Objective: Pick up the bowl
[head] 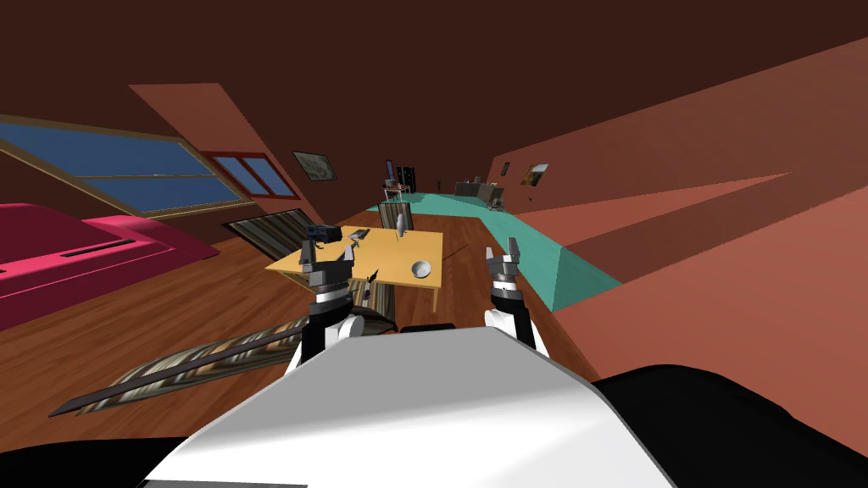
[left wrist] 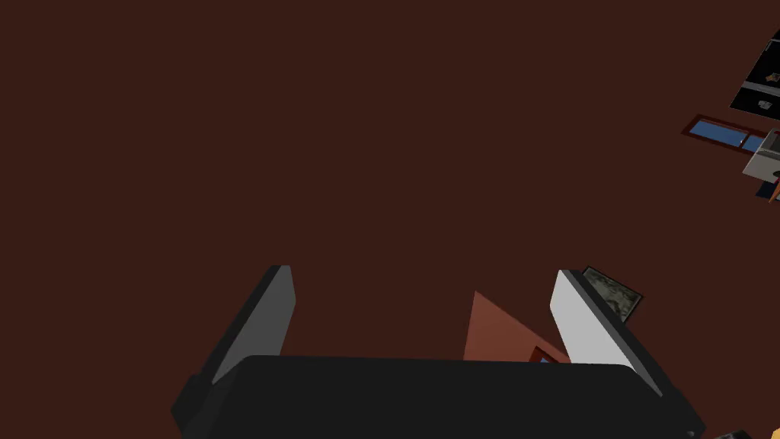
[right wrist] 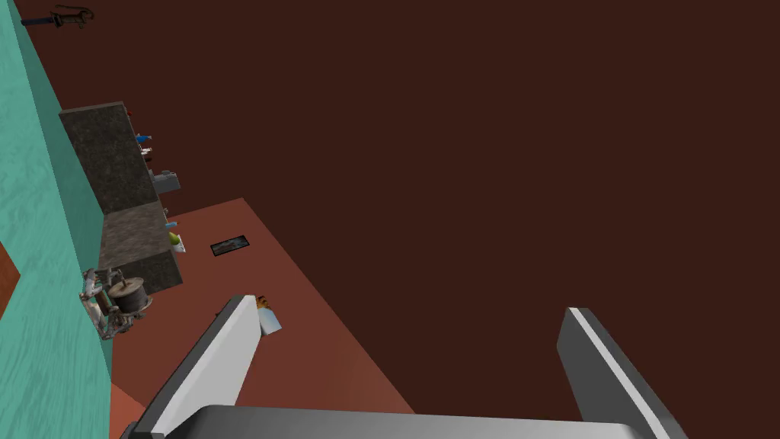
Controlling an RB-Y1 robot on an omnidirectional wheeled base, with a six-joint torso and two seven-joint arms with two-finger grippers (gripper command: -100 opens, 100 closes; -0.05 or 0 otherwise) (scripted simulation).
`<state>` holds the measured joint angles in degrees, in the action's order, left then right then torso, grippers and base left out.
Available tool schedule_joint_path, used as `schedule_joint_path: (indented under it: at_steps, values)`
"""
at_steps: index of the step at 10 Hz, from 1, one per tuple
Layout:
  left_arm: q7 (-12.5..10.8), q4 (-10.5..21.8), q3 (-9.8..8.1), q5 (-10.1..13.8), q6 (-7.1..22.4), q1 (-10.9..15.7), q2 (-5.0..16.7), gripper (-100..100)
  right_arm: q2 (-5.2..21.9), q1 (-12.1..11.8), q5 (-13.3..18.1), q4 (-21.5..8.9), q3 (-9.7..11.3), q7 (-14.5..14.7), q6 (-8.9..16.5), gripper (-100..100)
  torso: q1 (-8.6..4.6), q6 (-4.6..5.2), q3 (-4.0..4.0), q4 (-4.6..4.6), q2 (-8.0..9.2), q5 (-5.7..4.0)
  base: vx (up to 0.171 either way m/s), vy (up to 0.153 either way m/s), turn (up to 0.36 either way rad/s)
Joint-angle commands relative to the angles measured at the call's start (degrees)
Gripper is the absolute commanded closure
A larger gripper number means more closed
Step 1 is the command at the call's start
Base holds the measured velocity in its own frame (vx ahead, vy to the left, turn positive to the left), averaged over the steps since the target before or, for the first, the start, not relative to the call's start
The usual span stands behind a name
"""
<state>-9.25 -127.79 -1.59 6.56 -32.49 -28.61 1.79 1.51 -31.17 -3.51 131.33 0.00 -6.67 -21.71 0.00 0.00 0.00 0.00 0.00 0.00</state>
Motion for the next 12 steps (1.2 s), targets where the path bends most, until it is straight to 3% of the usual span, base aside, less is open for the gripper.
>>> schedule_joint_path:
  at_steps: [1,6,7,12]
  values:
    - [-0.14,0.86,-0.31,-0.02,1.83,0.86,1.53,-100,0.0,0.0,0.0,0.0,0.0,0.0,0.0,0,0.0,0.0,0.0,0.0,0.0,0.0,-0.007,-0.005,-0.027]
    - [-0.75,5.03,-1.77,-0.16,10.09,4.93,4.95,-100,0.0,0.0,0.0,0.0,0.0,0.0,0.0,0,-0.03,0.01,0.03,0.01,0.06,0.0,-0.017,-0.01,-0.026]
    - [-0.75,5.03,-1.77,-0.16,10.47,4.93,4.95,-100,0.0,0.0,0.0,0.0,0.0,0.0,0.0,0,-0.05,0.0,0.03,0.01,0.06,-0.01,-0.012,-0.014,-0.006]
    - [-1.37,10.34,-3.51,-0.44,19.55,10.0,6.67,-100,0.0,0.0,0.0,0.0,0.0,0.0,0.0,0,-0.06,0.0,0.0,0.0,0.01,-0.01,-0.009,-0.019,-0.02]
